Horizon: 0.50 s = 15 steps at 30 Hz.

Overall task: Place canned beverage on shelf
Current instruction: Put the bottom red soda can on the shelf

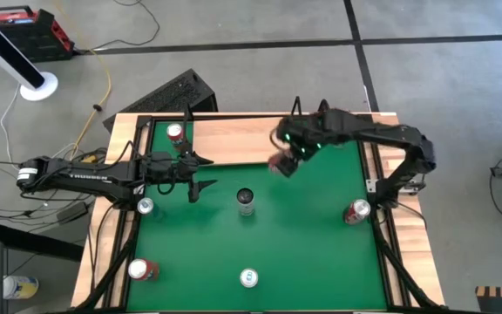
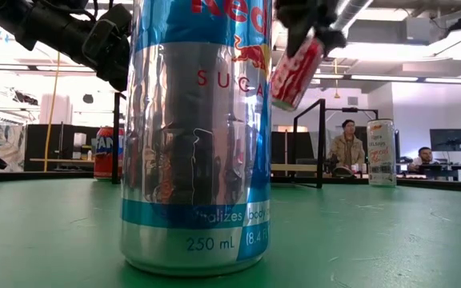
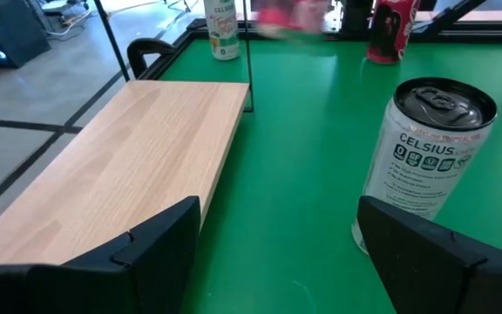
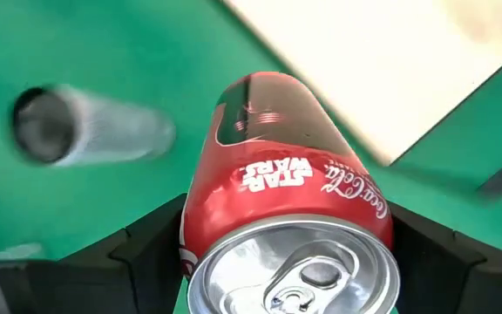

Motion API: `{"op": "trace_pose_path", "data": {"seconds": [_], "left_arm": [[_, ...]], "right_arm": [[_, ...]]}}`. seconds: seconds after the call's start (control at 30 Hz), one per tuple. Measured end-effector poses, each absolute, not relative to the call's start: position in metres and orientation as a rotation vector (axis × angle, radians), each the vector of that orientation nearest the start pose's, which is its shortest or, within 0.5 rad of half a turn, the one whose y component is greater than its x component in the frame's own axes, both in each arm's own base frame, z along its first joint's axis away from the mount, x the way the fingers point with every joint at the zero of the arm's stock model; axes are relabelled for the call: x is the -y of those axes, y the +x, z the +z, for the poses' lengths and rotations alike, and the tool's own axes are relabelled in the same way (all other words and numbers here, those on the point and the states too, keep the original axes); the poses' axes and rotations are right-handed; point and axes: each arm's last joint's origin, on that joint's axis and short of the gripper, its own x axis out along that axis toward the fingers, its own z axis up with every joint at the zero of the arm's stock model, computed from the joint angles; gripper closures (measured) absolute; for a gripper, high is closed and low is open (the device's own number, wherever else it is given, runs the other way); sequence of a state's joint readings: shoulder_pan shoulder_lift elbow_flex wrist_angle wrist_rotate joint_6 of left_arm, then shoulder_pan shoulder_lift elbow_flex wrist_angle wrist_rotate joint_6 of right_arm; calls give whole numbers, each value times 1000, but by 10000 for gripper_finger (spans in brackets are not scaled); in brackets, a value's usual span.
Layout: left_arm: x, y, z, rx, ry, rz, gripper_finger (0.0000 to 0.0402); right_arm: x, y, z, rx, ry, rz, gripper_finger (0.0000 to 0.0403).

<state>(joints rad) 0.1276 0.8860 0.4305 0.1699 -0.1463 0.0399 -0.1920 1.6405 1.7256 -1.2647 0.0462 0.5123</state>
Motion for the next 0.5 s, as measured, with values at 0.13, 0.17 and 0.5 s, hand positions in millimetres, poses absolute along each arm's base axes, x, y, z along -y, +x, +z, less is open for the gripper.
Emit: {"op": "trace_pose_path", "data": {"seconds": [0.13, 0.17, 0.5], "left_arm": [[-29, 190, 227, -292, 42, 267, 104], [-29, 190, 227, -292, 43, 271, 104], [-29, 190, 227, -285, -10, 301, 104]], "right_arm": [[91, 326, 349, -1150, 414, -485, 71], [99, 332, 346, -1167, 389, -477, 71], [147, 376, 335, -1383, 79, -415, 71]]}}
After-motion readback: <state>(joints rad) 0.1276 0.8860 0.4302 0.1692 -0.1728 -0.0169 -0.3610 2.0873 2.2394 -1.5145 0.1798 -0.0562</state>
